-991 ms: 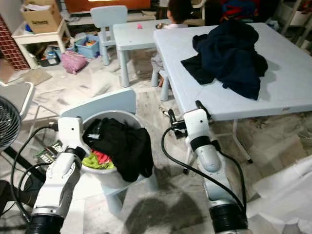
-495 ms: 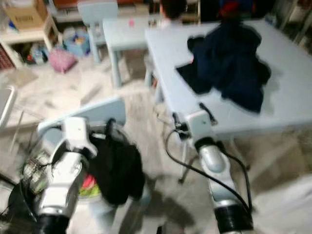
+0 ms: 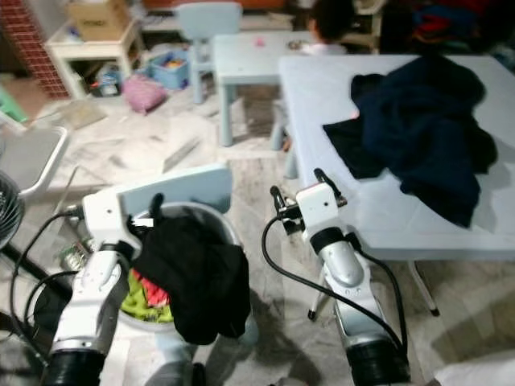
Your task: Hang hanger
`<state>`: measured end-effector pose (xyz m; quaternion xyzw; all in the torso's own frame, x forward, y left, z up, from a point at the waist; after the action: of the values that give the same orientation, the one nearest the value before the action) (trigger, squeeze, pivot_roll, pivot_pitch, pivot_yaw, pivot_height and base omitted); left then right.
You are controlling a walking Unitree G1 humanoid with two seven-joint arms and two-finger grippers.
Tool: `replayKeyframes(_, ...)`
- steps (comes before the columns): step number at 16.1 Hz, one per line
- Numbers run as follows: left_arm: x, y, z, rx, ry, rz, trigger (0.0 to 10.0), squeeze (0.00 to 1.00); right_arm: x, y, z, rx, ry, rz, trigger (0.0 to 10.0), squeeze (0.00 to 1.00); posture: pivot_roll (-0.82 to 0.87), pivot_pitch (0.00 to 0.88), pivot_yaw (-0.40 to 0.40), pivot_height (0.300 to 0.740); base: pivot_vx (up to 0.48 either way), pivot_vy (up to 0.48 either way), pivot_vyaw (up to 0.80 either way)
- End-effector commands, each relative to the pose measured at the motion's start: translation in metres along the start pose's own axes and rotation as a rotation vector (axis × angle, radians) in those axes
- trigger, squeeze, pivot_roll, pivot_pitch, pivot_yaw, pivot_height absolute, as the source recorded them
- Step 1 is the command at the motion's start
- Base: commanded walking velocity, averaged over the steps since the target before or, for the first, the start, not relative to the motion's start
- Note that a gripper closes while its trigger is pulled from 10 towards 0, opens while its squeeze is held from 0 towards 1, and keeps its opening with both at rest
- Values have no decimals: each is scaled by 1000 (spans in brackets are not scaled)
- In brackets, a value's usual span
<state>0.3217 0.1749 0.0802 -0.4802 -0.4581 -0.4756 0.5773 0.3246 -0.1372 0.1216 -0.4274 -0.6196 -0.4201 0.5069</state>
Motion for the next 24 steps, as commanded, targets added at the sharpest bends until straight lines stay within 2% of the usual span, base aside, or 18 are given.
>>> replayKeyframes(1,-5,5,7,26,-19,45,10000,0,3,-5,-7,-8,-4,-1,10000,0,-19,51,-19,740,0,0,0)
replayKeyframes(3,-11,9,12,57,-45,93,10000,0,3,-11,-9,4,-10,10,10000,0,-21,61,-21,740,0,0,0)
replayKeyframes(5,-30,15,20,109,-126,222,10000,0,2,-26,-11,33,-18,42,10000,0,-43,91,-36,740,0,0,0)
replayKeyframes(7,-41,18,19,98,-130,286,10000,0,4,-38,-9,75,-46,60,10000,0,-81,117,-45,740,0,0,0)
replayKeyframes(8,-47,19,17,95,-162,315,10000,0,5,-45,-9,88,-33,76,10000,0,-101,131,-49,740,0,0,481)
replayKeyframes(9,-50,21,15,96,-178,328,10000,0,6,-52,-9,104,-58,86,10000,0,-123,143,-51,740,0,0,800)
replayKeyframes(12,-61,24,8,94,-195,377,10000,0,12,-76,-16,106,-66,145,10000,0,-181,188,-73,740,0,0,267)
replayKeyframes(13,-66,27,12,118,-200,396,10000,0,14,-86,-18,113,-69,178,10000,0,-197,213,-90,740,0,0,0)
replayKeyframes(16,-71,28,17,133,-205,413,10000,0,17,-92,-17,139,-79,198,10000,0,-213,232,-105,740,0,0,0)
replayKeyframes(17,-75,30,23,142,-199,425,10000,0,21,-93,-10,184,-96,201,10000,0,-224,243,-111,740,0,0,800)
replayKeyframes(19,-76,32,27,161,-195,426,10000,0,25,-96,-7,193,-93,207,10000,0,-231,248,-112,740,0,0,800)
replayKeyframes(22,-75,35,21,155,-196,418,10000,0,24,-93,-8,177,-85,207,10000,0,-221,248,-108,740,0,0,731)
replayKeyframes(24,-74,36,19,150,-194,407,10000,0,25,-89,-9,162,-71,201,10000,0,-216,247,-108,740,0,0,0)
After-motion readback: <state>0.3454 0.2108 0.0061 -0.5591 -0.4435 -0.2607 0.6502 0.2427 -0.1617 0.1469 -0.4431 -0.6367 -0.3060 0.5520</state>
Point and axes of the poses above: a point about 5 cm out from each wrist's last joint towards the gripper, its own y axis pointing out of the wrist towards the gripper, its own x axis along the axis of the wrist's last joint, z = x × y, the point moved 4 cm from there along y, pointing out of the wrist towards the gripper, and after that the axes turned 10 degrees about y, right-handed, at the moved point
